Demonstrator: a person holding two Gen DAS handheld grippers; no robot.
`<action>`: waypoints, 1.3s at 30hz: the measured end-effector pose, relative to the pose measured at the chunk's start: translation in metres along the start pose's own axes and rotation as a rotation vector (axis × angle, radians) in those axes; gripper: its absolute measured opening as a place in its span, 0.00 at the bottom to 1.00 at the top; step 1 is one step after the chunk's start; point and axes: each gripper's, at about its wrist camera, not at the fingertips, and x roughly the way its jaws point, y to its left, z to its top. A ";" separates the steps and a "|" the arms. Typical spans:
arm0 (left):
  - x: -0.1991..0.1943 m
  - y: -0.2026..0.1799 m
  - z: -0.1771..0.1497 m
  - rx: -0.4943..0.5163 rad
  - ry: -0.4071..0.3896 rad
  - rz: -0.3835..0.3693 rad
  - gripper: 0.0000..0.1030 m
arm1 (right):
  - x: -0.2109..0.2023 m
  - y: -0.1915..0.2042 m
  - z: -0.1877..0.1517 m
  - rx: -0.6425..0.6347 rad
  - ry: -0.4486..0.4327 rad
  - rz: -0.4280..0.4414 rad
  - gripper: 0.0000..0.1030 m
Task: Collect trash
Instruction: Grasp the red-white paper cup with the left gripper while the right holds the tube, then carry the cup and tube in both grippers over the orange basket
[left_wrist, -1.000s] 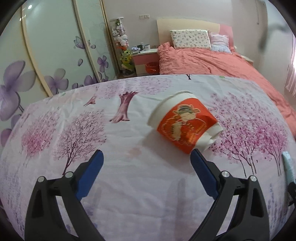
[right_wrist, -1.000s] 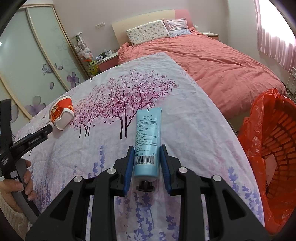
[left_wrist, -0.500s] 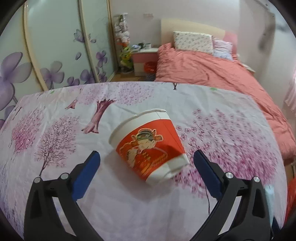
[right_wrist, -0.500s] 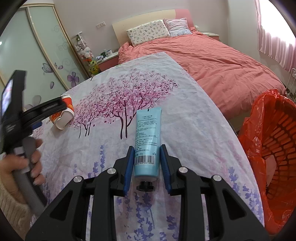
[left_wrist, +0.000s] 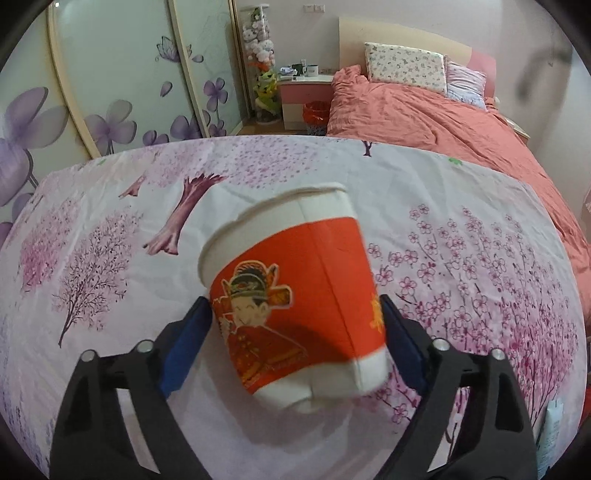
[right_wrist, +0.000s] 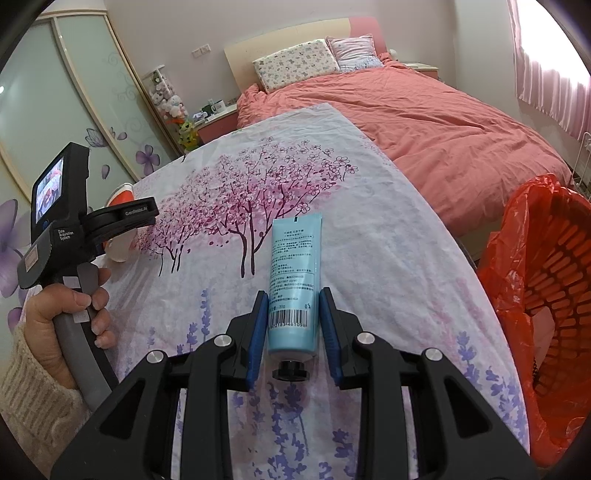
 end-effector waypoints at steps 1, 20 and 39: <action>0.001 0.002 0.001 -0.003 0.001 -0.008 0.82 | -0.001 -0.001 0.001 -0.001 0.000 -0.001 0.28; -0.024 0.028 -0.039 0.124 -0.003 -0.143 0.79 | 0.000 0.000 0.002 -0.011 0.002 -0.010 0.29; -0.020 0.031 -0.033 0.076 0.003 -0.119 0.79 | 0.000 0.006 0.001 -0.033 0.005 -0.036 0.29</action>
